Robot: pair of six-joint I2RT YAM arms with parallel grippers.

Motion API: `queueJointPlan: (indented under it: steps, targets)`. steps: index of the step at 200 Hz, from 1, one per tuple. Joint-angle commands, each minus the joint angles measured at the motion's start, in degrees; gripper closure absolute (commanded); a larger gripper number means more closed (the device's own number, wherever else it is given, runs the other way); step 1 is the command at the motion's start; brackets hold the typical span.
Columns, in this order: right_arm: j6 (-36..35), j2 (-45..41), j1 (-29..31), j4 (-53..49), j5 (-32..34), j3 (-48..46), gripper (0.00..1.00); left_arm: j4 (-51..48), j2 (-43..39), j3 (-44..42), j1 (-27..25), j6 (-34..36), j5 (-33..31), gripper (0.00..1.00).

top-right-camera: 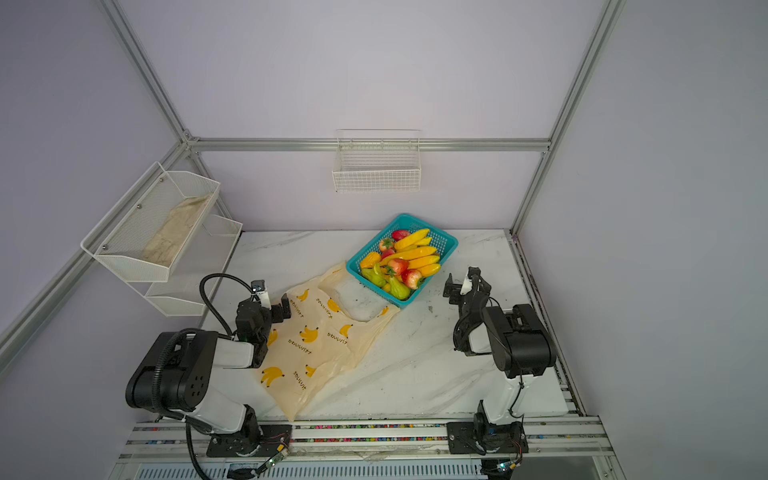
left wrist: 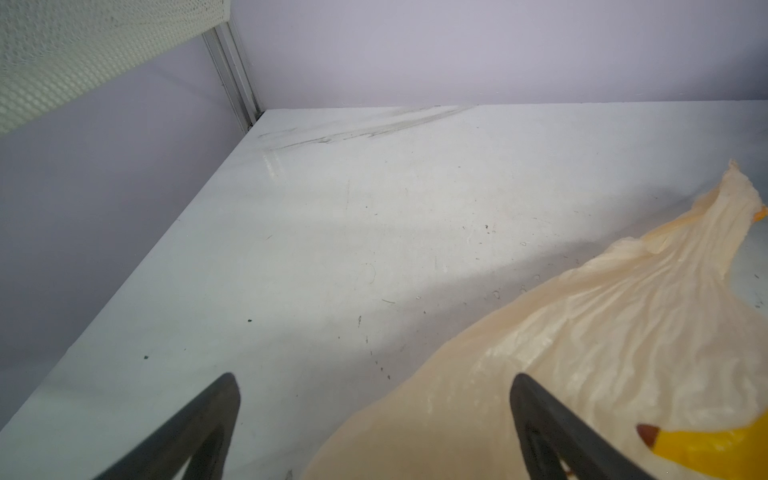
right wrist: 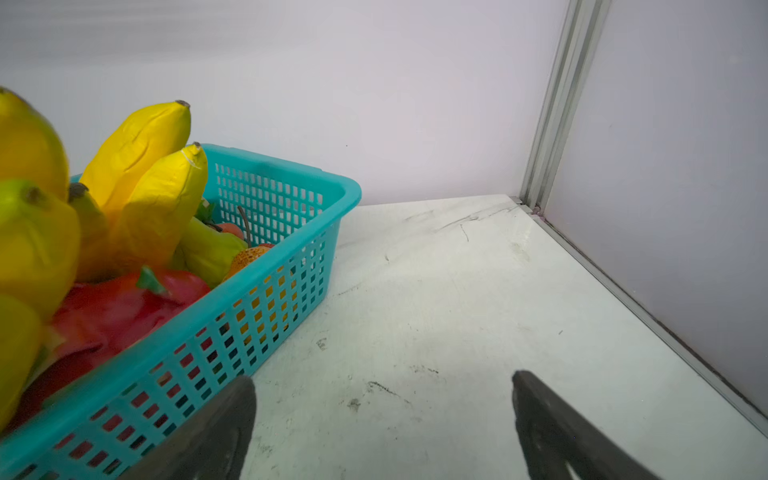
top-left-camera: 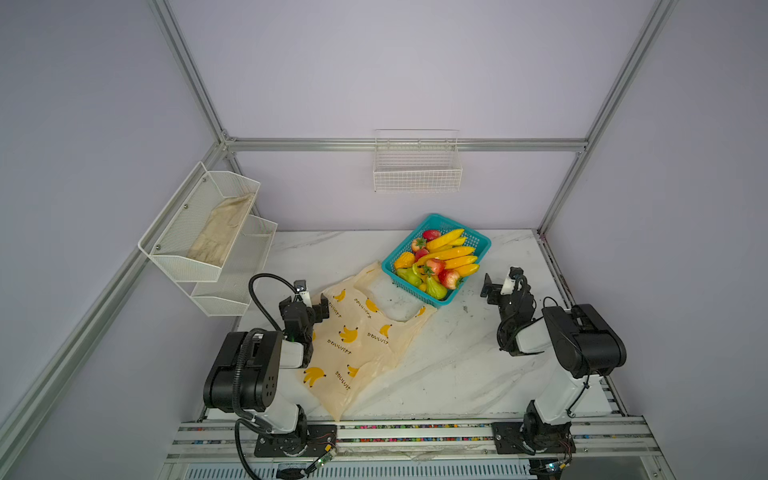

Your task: Place the fake fruits into the plastic bag and tie a complex knot

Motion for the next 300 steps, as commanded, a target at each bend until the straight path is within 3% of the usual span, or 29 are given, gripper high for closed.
queueJointPlan:
  steps: [1, 153, 182, 190, 199, 217, 238, 258, 284, 300]
  targets:
    - [-0.25, -0.21, -0.22, 1.14, 0.01, 0.94, 0.03, 2.72, -0.23, 1.53, 0.23, -0.25, 0.28, 0.00]
    - [0.53, -1.71, -0.49, 1.37, 0.97, 0.29, 0.03, 2.80, -1.83, 1.13, 0.19, -1.03, -1.25, 0.00]
    - [6.49, -16.48, -0.49, -6.10, 14.88, -2.36, 0.05, -13.26, -12.16, 5.34, 0.22, -3.53, -7.52, 0.00]
    - [14.67, -21.62, -0.57, -11.74, 16.98, -2.30, 0.06, -21.42, -15.15, 8.36, 0.17, -7.94, -9.17, 0.00]
    - [19.25, -26.41, -0.66, -16.84, 17.26, -1.59, 0.08, -32.20, -17.51, 12.78, 0.20, -15.96, -9.82, 0.00]
    - [22.06, -30.55, 0.09, -25.48, 10.65, 2.59, 0.12, -41.24, -19.34, 18.74, 0.16, -19.98, 1.23, 0.00]
    - [23.24, -31.94, 4.41, -33.71, 9.06, 6.10, 0.12, -38.46, -20.63, 19.58, -1.51, -25.21, 12.83, 0.00]
    - [24.74, -33.04, 7.41, -36.99, 3.58, 6.85, 0.14, -35.32, -19.92, 20.98, -5.73, -26.38, 18.84, 0.00]
    - [23.09, -31.87, 14.58, -42.79, 1.83, 9.06, 0.15, -37.58, -12.90, 28.54, -10.54, -25.89, 27.67, 0.00]
    - [23.46, -32.37, 15.60, -42.31, 1.05, 8.34, 0.15, -39.31, -4.61, 35.34, -11.76, -27.49, 34.95, 0.01]
